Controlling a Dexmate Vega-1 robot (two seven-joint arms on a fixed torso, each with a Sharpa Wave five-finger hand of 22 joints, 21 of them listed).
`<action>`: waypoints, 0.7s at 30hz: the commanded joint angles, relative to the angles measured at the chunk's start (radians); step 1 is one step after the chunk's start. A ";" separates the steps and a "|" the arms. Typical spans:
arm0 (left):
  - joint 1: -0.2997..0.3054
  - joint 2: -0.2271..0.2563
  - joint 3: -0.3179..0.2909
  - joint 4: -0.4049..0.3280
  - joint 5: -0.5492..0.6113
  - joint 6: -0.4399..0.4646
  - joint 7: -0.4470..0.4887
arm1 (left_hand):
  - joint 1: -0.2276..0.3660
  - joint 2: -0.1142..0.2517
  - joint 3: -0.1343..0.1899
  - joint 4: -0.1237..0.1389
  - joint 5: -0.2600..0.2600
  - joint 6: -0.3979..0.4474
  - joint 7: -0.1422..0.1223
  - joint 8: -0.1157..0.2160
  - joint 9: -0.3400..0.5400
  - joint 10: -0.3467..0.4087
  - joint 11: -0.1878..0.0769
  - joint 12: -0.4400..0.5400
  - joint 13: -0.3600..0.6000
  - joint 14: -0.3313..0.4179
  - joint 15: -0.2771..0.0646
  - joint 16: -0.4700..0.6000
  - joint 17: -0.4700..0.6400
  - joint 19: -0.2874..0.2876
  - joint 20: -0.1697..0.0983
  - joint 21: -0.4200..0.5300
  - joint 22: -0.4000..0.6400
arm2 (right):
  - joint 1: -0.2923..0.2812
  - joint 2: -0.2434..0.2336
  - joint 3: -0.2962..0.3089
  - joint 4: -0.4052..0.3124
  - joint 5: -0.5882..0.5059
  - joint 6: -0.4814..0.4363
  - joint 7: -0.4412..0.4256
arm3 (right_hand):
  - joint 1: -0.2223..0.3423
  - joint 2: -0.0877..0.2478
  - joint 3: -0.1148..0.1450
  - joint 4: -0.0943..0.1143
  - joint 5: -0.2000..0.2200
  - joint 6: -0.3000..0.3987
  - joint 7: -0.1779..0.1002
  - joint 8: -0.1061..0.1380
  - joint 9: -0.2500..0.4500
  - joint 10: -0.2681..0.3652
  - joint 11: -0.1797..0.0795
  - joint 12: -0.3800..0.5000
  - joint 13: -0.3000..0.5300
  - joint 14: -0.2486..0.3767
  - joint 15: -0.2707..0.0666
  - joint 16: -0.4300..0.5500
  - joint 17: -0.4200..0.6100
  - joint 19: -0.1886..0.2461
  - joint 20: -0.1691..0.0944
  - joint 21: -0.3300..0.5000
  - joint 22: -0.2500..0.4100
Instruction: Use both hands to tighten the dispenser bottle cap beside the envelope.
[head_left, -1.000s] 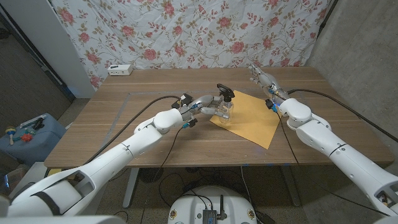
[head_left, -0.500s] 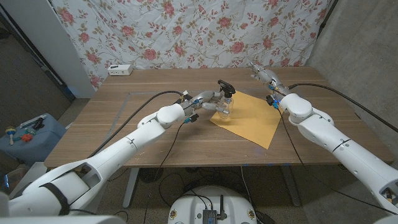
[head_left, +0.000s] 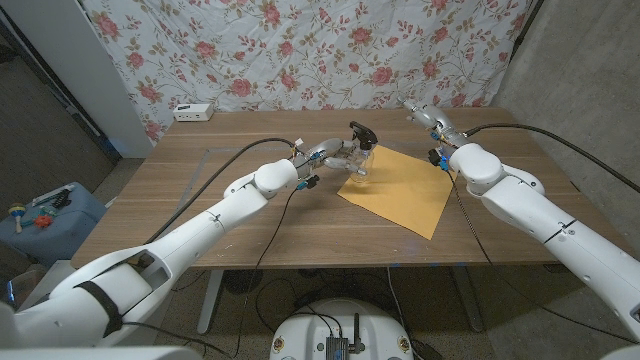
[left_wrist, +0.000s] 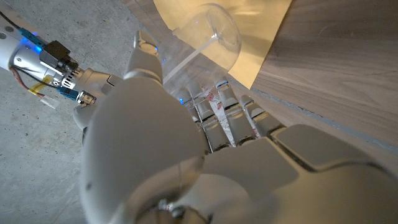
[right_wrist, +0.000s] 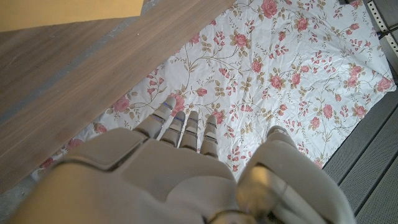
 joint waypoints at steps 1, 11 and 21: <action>0.003 0.012 -0.006 -0.012 0.012 0.015 0.022 | -0.012 0.095 0.030 0.023 -0.002 0.110 0.018 0.008 0.001 0.034 -0.014 0.007 0.071 0.010 -0.112 -0.002 0.003 0.011 -0.126 -0.002 0.002 | -0.054 -0.037 0.023 -0.140 -0.036 -0.118 -0.065 | 0.045 -0.003 0.021 -0.042 -0.022 0.019 0.017 0.000 0.006 0.015 0.003 0.003 0.002 0.021 0.009 -0.003 0.000 0.023 -0.014 0.008 0.006; 0.016 0.028 -0.010 -0.040 0.029 0.035 0.045 | -0.016 0.099 0.034 0.023 -0.004 0.113 0.021 0.011 0.001 0.036 -0.011 0.007 0.077 0.013 -0.110 -0.005 0.002 0.011 -0.125 -0.002 0.002 | -0.090 -0.063 0.040 -0.239 -0.044 -0.194 -0.088 | 0.103 -0.025 0.043 -0.108 -0.011 0.049 0.091 0.001 0.009 0.005 -0.002 -0.004 0.003 0.027 0.020 -0.008 0.001 0.028 0.002 0.002 0.006; 0.026 0.037 -0.014 -0.063 0.048 0.055 0.071 | -0.018 0.100 0.038 0.023 -0.005 0.116 0.021 0.013 0.001 0.041 -0.012 0.008 0.081 0.020 -0.108 -0.005 0.002 0.011 -0.126 -0.002 0.002 | -0.098 -0.086 0.037 -0.335 -0.068 -0.308 -0.108 | 0.105 -0.045 0.039 -0.120 -0.013 0.063 0.104 0.004 0.009 -0.001 0.001 -0.006 0.003 0.025 0.036 -0.009 0.002 0.026 0.020 0.001 0.006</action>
